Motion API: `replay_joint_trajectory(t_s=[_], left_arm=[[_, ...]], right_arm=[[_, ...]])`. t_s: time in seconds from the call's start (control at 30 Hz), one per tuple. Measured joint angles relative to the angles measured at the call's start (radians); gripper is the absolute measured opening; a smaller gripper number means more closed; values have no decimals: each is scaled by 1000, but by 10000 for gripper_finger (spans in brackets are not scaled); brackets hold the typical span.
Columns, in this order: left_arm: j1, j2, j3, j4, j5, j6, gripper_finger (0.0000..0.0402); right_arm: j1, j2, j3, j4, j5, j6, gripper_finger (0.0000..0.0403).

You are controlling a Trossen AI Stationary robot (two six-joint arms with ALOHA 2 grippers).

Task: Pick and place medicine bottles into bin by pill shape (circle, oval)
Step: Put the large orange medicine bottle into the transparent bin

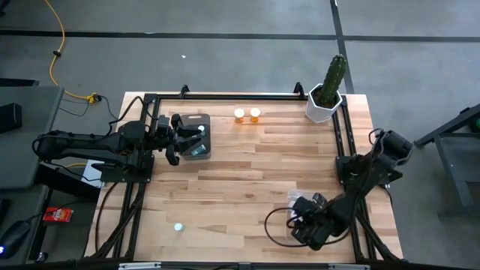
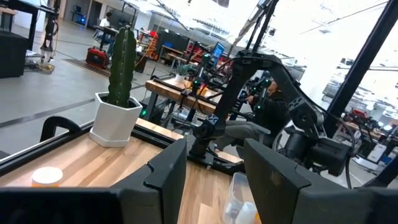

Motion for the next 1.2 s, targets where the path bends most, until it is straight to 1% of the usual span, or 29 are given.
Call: replay_joint_trajectory(t_s=[0.23, 1.2], left_arm=[[0, 0, 0, 0, -8, 0, 149], [0, 0, 0, -4, -11, 1, 149]], right_arm=[[0, 10, 0, 5, 25, 0, 206], [0, 9, 0, 4, 7, -8, 207]])
